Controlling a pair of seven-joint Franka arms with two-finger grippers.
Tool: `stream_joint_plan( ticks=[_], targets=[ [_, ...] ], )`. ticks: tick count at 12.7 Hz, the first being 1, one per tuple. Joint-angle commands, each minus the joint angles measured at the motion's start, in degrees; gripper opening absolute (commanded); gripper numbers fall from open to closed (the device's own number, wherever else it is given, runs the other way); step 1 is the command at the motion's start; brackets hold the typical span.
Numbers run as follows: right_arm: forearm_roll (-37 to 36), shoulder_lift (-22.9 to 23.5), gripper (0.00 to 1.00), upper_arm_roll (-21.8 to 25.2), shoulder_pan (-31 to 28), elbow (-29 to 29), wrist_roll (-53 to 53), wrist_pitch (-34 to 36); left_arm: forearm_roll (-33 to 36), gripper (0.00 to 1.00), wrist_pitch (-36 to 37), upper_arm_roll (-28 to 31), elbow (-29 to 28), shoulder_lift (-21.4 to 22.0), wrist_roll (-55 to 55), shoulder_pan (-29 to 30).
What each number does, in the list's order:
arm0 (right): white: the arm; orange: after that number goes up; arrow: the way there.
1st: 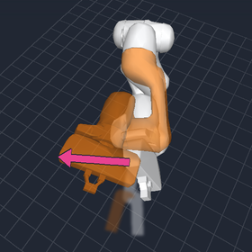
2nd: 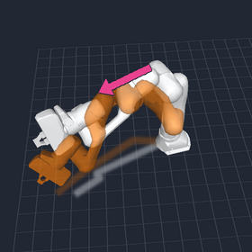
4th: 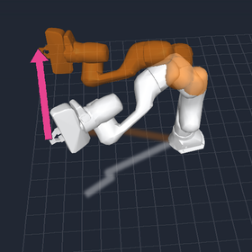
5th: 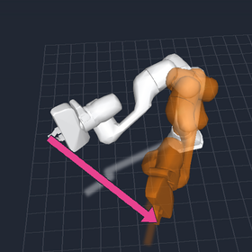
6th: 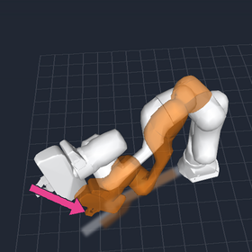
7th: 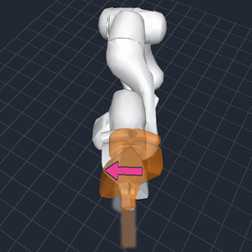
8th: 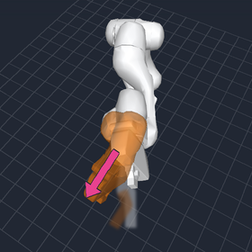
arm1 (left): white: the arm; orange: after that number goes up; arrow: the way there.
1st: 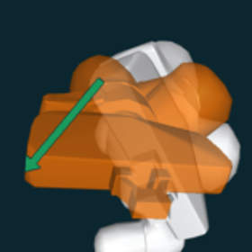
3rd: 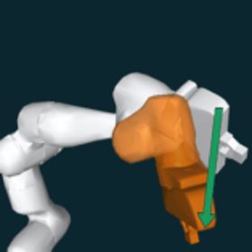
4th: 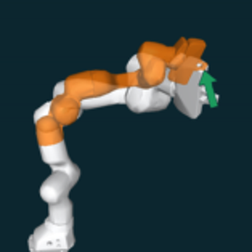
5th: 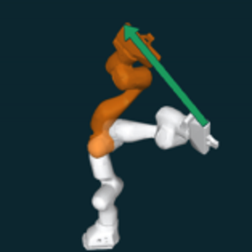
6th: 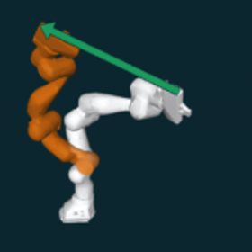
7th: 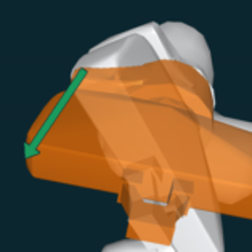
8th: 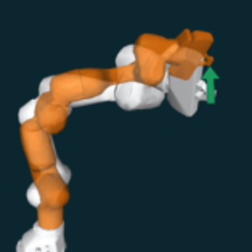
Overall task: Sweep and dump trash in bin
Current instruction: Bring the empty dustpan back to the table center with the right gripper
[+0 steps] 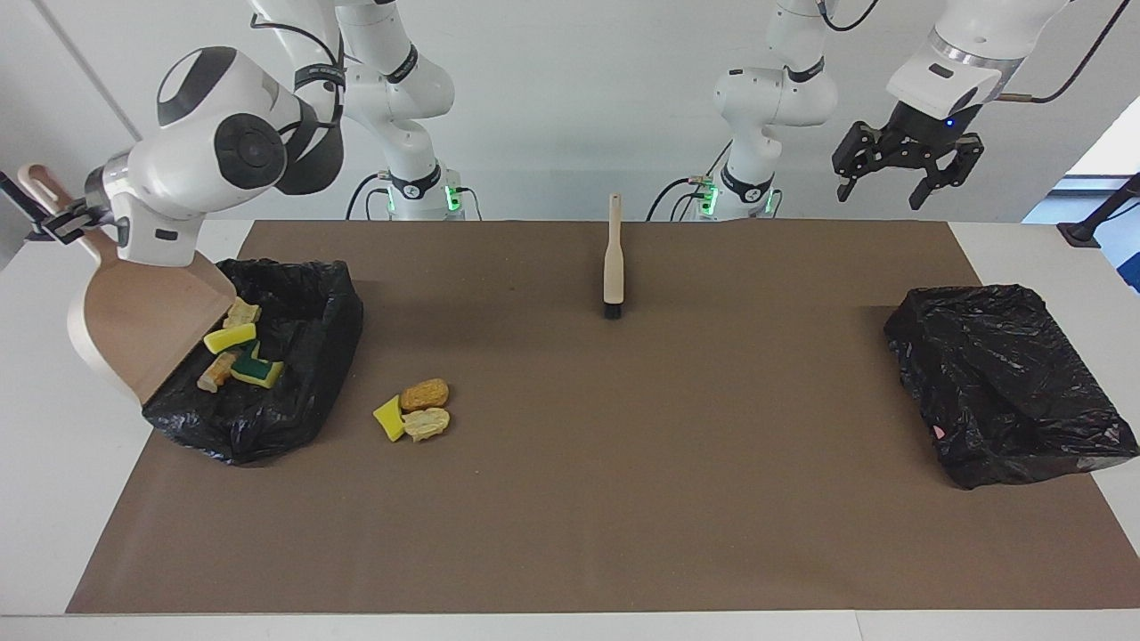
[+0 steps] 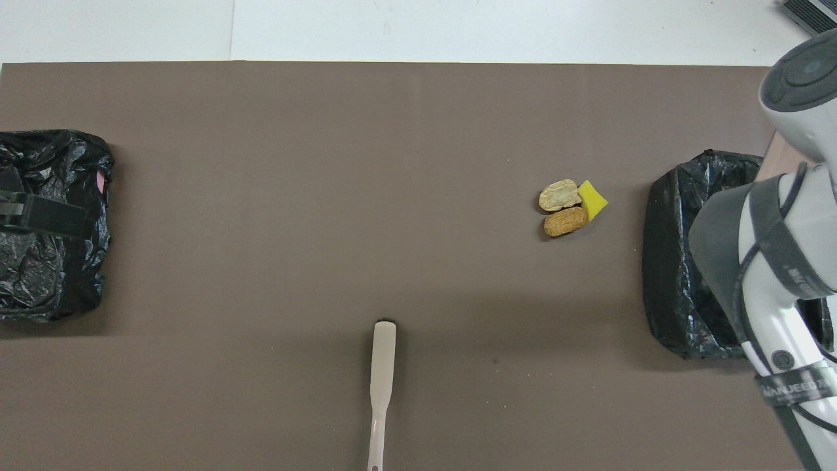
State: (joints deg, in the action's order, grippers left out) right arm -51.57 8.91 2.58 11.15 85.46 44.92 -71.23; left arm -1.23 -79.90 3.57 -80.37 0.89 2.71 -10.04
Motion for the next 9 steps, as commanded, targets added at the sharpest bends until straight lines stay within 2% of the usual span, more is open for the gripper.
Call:
stream_joint_plan(
  ticks=[1,4,6,8,9],
  targets=[
    [12.13,0.76,0.00,0.14,2.73,-2.40,-17.58,2.84,-0.70,1.00,1.58,-0.41,1.01,0.07,0.01,0.72],
    [30.33,0.67,0.00,-0.12,3.79,-2.32,-33.18,-0.64,-0.53,1.00,1.32,-0.41,1.01,0.07,0.19,1.42],
    [35.55,1.19,0.00,-0.21,7.99,-2.14,-45.20,-3.64,-0.18,1.00,1.32,-0.32,1.01,0.07,0.19,1.60],
    [40.81,5.05,0.00,-0.21,11.96,-2.32,-60.14,-7.41,-0.18,1.00,1.49,-0.32,1.01,0.07,0.10,2.39],
    [45.54,6.28,0.00,-0.21,12.40,-2.32,-66.82,-11.61,-0.09,1.00,1.76,-0.32,1.01,0.07,0.10,2.39]
  ],
)
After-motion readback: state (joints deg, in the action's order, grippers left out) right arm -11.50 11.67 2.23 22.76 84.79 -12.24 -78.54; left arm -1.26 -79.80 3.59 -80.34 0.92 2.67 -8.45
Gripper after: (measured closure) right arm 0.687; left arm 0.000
